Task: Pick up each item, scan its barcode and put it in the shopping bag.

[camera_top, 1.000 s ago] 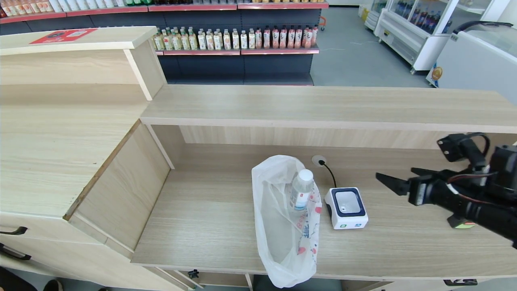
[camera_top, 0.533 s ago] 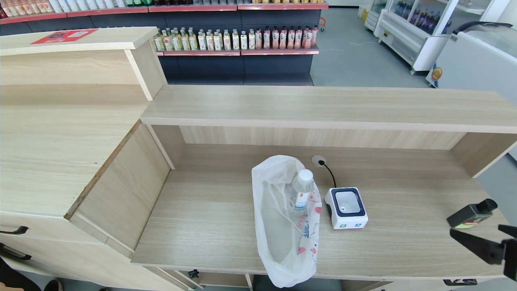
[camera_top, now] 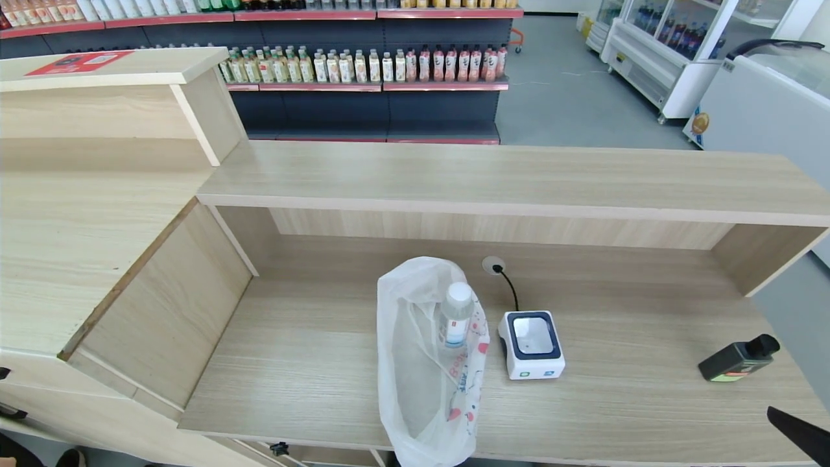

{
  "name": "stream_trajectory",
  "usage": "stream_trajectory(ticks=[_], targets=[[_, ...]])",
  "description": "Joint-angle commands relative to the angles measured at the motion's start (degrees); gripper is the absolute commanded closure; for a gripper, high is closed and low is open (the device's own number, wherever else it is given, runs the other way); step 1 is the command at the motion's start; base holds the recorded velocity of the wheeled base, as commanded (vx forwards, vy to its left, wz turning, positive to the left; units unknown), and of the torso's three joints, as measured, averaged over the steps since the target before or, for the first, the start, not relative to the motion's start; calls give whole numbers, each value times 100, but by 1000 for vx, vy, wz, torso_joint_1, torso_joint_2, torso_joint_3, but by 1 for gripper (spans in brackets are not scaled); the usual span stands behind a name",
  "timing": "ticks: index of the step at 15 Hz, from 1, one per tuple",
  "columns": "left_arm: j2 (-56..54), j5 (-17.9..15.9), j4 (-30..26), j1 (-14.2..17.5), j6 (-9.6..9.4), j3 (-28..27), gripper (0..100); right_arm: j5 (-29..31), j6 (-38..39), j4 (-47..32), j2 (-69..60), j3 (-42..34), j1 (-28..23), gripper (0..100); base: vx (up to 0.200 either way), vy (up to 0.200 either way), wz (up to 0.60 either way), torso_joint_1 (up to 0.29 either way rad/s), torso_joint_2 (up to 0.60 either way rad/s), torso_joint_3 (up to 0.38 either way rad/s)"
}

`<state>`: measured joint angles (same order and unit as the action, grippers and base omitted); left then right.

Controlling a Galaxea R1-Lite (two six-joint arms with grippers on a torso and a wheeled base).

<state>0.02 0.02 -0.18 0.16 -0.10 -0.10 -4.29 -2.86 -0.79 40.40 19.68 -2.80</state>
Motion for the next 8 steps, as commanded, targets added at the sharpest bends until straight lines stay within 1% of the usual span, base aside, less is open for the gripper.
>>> stream_trajectory(ticks=[1, 8], targets=[[-2, -2, 1, 2, -8, 1, 0, 16, -4, 0, -41, -69, -1, 0, -200, -200, 0, 2, -2, 2], [-2, 6, -8, 2, -8, 1, 0, 16, -4, -9, -59, -236, -1, 0, -200, -200, 0, 4, 5, 2]])
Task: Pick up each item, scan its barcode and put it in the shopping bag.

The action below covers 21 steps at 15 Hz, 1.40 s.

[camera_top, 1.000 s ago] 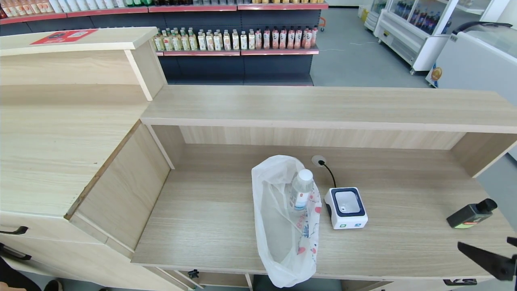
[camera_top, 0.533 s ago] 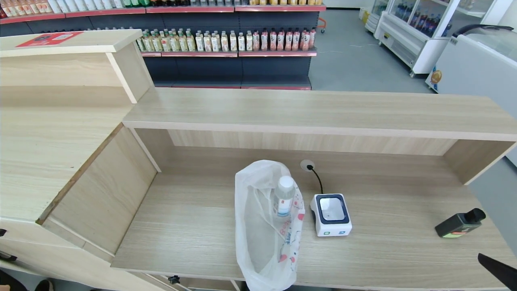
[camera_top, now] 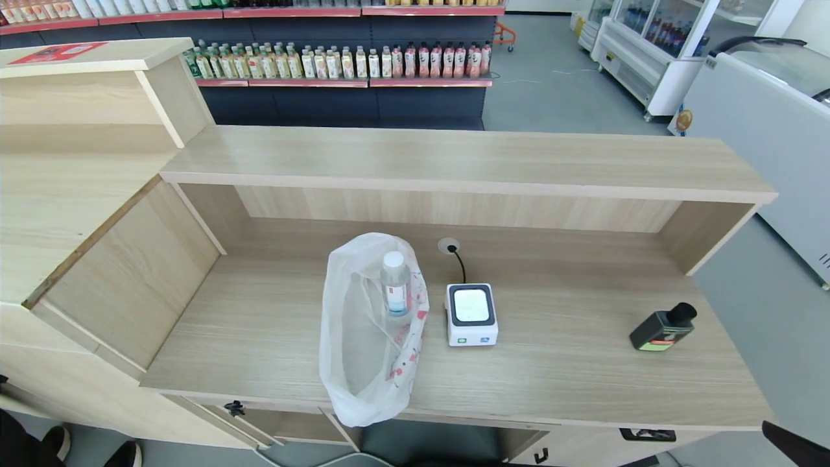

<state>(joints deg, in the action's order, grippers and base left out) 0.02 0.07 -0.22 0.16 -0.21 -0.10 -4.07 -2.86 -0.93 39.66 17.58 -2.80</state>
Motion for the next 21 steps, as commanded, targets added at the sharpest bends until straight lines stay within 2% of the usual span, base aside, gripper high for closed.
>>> stream_trajectory(ticks=[1, 4, 7, 18, 21], targets=[[-2, 1, 4, 2, -14, 1, 0, -6, -4, 5, 7, -35, -1, 0, -200, -200, 0, 7, -2, 2], [-2, 1, 4, 2, 12, 1, 0, -6, -4, 5, -2, -62, -1, 0, -200, -200, 0, 1, 2, 2], [-2, -16, 4, 2, -14, 1, 0, 3, -4, 5, -63, -132, -1, 0, 0, 0, 0, 0, 0, 0], [-2, -16, 4, 2, -6, 1, 0, 73, -4, -13, -186, -290, -1, 0, 200, -200, 0, 7, 0, -1], [-2, -16, 4, 2, 21, 1, 0, 64, -4, -13, -178, -290, -1, 0, 0, 0, 0, 0, 0, 0]])
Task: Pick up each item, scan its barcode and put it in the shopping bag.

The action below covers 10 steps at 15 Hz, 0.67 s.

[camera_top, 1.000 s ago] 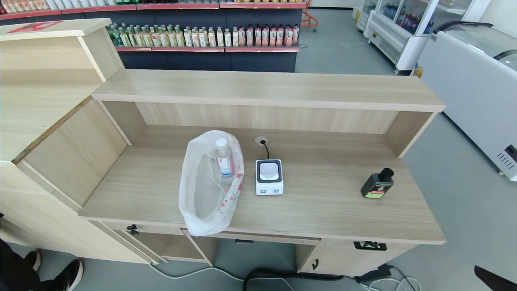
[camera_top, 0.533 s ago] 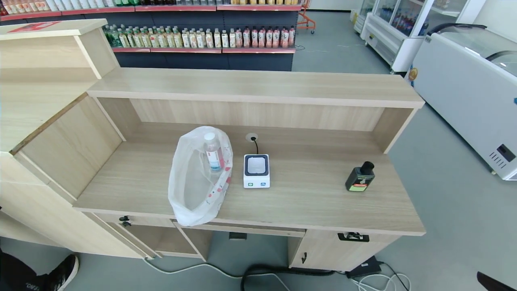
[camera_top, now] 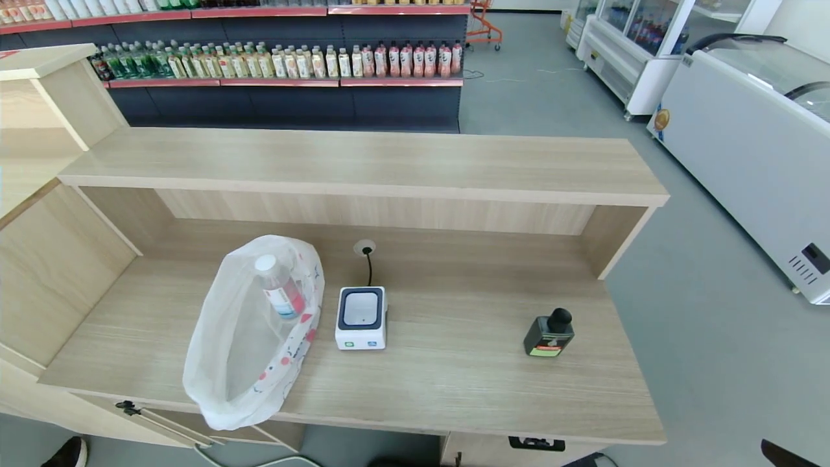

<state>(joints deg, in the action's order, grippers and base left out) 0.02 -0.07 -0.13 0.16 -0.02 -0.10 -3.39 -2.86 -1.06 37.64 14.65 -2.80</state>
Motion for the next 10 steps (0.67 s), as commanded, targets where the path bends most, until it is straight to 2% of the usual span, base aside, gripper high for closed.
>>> stream_trajectory(ticks=[1, 6, 8, 10], targets=[[-2, -1, -4, 2, 2, 1, 0, -13, -4, 1, 24, 2, 8, 0, 0, 0, 0, 0, 0, 0], [-2, 7, -4, 2, 2, 1, 0, -215, -135, -8, 569, 29, 166, 0, 0, 0, 0, 0, 0, 0], [-2, -1, -4, 2, 2, 1, 0, 216, -742, 18, 1333, 126, -89, 0, 0, 0, 0, 0, 0, 0], [-2, -1, -4, 2, 2, 1, 0, 383, -1155, 36, 2019, 372, -141, 0, 0, 0, 0, 0, 0, 0]])
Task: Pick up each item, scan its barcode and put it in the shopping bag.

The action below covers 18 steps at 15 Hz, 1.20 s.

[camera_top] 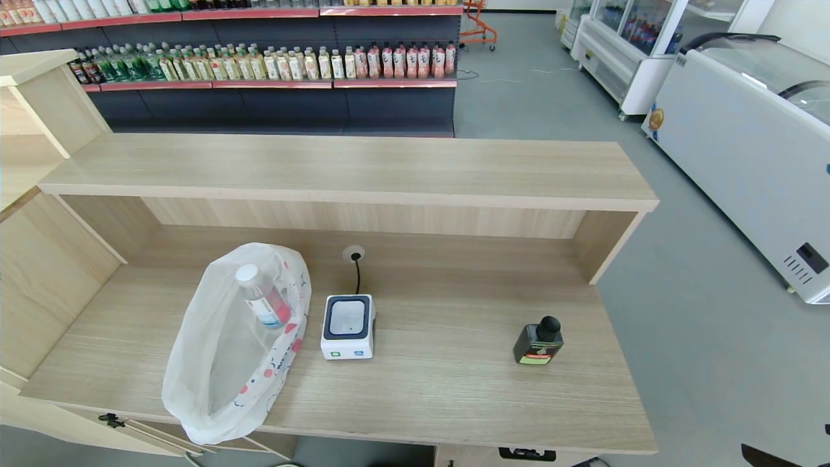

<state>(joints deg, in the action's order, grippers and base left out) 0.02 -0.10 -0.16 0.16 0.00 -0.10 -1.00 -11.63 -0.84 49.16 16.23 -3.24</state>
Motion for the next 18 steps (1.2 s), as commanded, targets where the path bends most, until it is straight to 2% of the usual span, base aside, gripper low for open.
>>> stream_trajectory(ticks=[1, 5, 8, 11, 13, 18], targets=[[-2, 1, -2, 2, 0, 1, 0, 293, -498, 14, 1236, 460, -98, 0, 0, 0, 0, 0, 0, 0], [-2, 1, -2, 2, 0, 1, 0, 452, -1342, 225, 2607, 1278, -98, 0, 0, 0, 0, 0, 0, 0], [-2, 1, -2, 2, 0, 1, 0, 390, -1843, 401, 3213, 1471, -89, 0, 0, 0, 0, 0, 0, 0], [-2, 1, -2, 2, 0, 1, 0, -304, -2590, 409, 3820, 1700, -89, 0, 0, 0, 0, 0, 0, 0], [-2, 1, -2, 2, 0, 1, 0, -498, -2906, 506, 4136, 1805, -71, 0, 0, 0, 0, 0, 0, 0], [-2, 1, -2, 2, 0, 1, 0, -999, -2985, 1534, 5077, 1893, 368, 0, 0, 0, 0, 0, 0, 0]])
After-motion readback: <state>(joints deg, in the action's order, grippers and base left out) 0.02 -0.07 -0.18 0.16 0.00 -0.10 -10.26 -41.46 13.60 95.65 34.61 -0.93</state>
